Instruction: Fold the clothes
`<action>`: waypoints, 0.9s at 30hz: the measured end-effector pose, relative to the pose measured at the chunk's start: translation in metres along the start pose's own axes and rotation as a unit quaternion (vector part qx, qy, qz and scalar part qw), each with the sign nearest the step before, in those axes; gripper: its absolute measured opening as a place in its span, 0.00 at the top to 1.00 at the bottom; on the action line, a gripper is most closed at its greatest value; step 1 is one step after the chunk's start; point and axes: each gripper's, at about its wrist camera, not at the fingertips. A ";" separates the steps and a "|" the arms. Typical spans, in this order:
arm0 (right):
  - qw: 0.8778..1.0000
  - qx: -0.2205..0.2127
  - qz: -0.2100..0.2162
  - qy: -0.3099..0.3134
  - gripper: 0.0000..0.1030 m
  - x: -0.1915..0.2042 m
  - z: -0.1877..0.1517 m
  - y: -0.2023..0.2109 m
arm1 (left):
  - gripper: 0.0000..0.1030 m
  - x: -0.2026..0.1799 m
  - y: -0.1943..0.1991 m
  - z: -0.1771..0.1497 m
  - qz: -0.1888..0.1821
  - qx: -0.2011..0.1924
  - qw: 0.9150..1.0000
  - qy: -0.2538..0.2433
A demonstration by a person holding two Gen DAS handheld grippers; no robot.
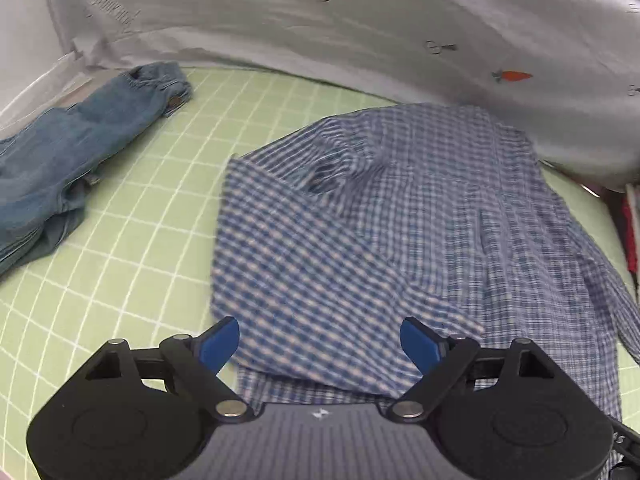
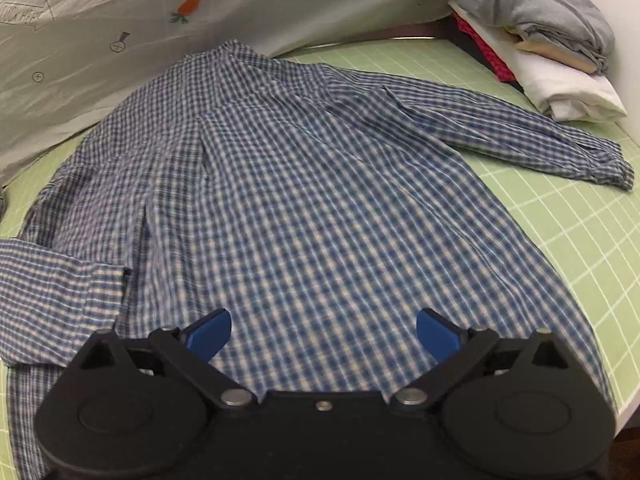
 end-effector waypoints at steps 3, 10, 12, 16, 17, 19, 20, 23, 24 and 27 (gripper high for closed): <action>1.000 -0.010 0.015 0.019 0.04 0.031 0.010 0.005 | 0.09 0.027 -0.004 -0.001 0.020 0.016 0.999 0.020; 0.997 0.001 0.056 0.060 0.13 0.109 0.007 0.010 | 0.09 0.064 -0.011 -0.007 0.023 0.050 0.998 0.033; 0.996 0.009 0.059 0.065 0.21 0.126 0.000 0.011 | 0.09 0.072 -0.015 -0.006 0.016 0.058 0.998 0.036; 0.995 0.023 0.066 0.075 0.38 0.160 -0.013 0.011 | 0.09 0.084 -0.021 -0.004 -0.003 0.075 0.997 0.027; 0.994 0.026 0.068 0.078 0.41 0.168 -0.016 0.011 | 0.09 0.086 -0.023 -0.003 -0.007 0.079 0.997 0.023; 0.994 0.033 0.070 0.083 0.43 0.184 -0.022 0.012 | 0.09 0.088 -0.026 -0.001 -0.012 0.085 0.996 0.012; 0.994 0.033 0.065 0.086 0.44 0.185 -0.023 0.011 | 0.09 0.089 -0.027 0.000 -0.014 0.087 0.996 0.005; 0.994 0.033 0.050 0.095 0.50 0.188 -0.028 0.009 | 0.09 0.090 -0.030 0.002 -0.012 0.090 0.996 -0.008; 0.994 0.034 0.046 0.098 0.60 0.189 -0.029 0.009 | 0.09 0.090 -0.030 0.003 -0.011 0.090 0.996 -0.010; 0.993 0.041 0.069 0.088 0.74 0.180 -0.025 0.009 | 0.09 0.089 -0.027 0.006 -0.009 0.083 0.996 -0.009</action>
Point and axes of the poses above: each gripper's, at about its wrist camera, not at the fingertips, and y roughly against the way its jaws point, x to its left, z to its top, and after that the axes turned 12 degrees about -z, right-handed
